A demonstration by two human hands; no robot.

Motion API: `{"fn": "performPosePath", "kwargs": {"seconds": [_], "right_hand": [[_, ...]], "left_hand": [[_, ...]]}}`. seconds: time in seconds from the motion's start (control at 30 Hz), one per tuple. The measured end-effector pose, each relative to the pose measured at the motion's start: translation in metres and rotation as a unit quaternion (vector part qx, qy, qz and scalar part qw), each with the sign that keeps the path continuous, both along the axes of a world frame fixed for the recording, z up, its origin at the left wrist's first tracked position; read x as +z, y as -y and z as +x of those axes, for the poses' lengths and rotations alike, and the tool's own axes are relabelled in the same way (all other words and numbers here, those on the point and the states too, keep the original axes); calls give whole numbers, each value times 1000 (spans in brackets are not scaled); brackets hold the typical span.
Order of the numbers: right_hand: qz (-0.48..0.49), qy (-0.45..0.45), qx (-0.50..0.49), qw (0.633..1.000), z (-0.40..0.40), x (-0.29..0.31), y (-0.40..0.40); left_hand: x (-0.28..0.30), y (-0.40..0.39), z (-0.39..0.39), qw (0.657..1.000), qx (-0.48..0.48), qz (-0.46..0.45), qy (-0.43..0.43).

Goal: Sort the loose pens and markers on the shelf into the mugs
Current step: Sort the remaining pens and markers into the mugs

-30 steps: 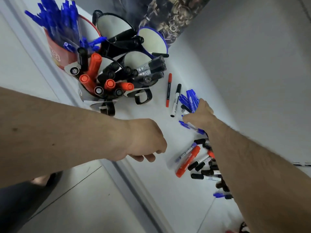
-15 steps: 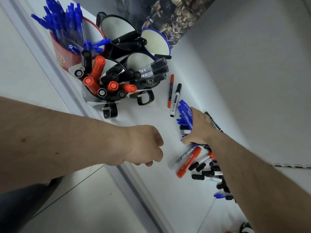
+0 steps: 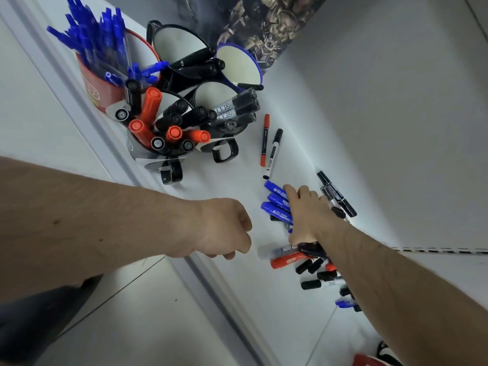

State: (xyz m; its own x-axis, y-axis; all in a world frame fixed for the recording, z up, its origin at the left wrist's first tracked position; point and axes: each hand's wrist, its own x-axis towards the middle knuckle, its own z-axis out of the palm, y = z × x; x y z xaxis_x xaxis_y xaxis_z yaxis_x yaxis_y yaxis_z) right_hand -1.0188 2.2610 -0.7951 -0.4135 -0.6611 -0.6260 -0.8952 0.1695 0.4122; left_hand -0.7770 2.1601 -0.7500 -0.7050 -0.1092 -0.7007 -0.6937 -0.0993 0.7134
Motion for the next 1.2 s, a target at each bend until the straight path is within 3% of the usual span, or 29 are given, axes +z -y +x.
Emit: {"fn": "performPosePath", "kwargs": {"seconds": [0.13,0.53,0.83,1.07,1.2], "right_hand": [[-42,22,27,999,8,-3,-13],[-116,112,-39,986,44,0,-15],[-187,73,-114,973,72,0,-23],[-306,89,-298,900,54,38,-31],[-375,77,-355,853,45,66,-44]], "left_hand": [[0,-1,-2,1000,1,0,-3],[6,-11,-9,1000,21,9,-4],[11,-13,-6,1000,11,-11,-6],[35,4,-6,995,-5,-95,-25],[63,8,-10,990,-21,-138,-36]]}}
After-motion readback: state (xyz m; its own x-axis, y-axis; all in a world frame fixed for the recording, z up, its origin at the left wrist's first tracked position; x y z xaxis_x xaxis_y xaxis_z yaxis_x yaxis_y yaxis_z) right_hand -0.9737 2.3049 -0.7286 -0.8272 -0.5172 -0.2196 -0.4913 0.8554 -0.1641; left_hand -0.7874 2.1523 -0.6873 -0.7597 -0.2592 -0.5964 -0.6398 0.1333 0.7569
